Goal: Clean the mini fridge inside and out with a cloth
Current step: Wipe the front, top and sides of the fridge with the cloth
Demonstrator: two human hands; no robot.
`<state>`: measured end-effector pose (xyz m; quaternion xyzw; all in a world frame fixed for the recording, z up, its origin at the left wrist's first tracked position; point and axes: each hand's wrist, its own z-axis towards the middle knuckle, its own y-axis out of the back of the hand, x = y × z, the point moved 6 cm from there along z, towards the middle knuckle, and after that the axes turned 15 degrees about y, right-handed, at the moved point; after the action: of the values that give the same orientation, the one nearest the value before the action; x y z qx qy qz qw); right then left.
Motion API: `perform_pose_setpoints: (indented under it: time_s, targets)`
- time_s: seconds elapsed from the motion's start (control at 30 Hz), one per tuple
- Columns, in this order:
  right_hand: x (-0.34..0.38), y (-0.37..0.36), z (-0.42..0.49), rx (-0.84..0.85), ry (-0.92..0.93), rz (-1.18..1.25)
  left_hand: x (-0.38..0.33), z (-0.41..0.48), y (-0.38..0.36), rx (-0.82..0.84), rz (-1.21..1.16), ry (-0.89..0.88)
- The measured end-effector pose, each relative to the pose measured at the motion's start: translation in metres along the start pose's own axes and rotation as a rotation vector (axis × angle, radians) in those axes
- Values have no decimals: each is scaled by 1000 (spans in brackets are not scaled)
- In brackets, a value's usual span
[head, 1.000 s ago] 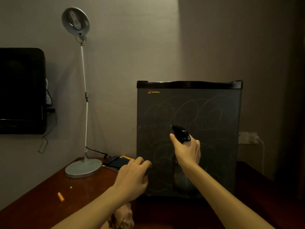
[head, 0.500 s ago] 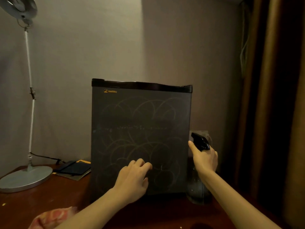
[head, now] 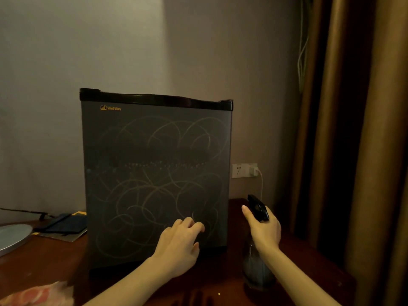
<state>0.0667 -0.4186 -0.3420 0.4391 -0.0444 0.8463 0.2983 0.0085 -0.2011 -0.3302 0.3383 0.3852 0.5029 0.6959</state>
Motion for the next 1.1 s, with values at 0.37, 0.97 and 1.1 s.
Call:
perform_pose_setpoints:
  time_s: [0.37,0.97,1.1]
  targets:
    - [-39,2,-2,2,0,-53,-4,3,-42,61,-2,-2]
    - [-4,19,-73,-92,12,-390,16,-31,-30,49,48,47]
    - [19,-8,-95,11,109,-391,35,-47,-18,35,71,85]
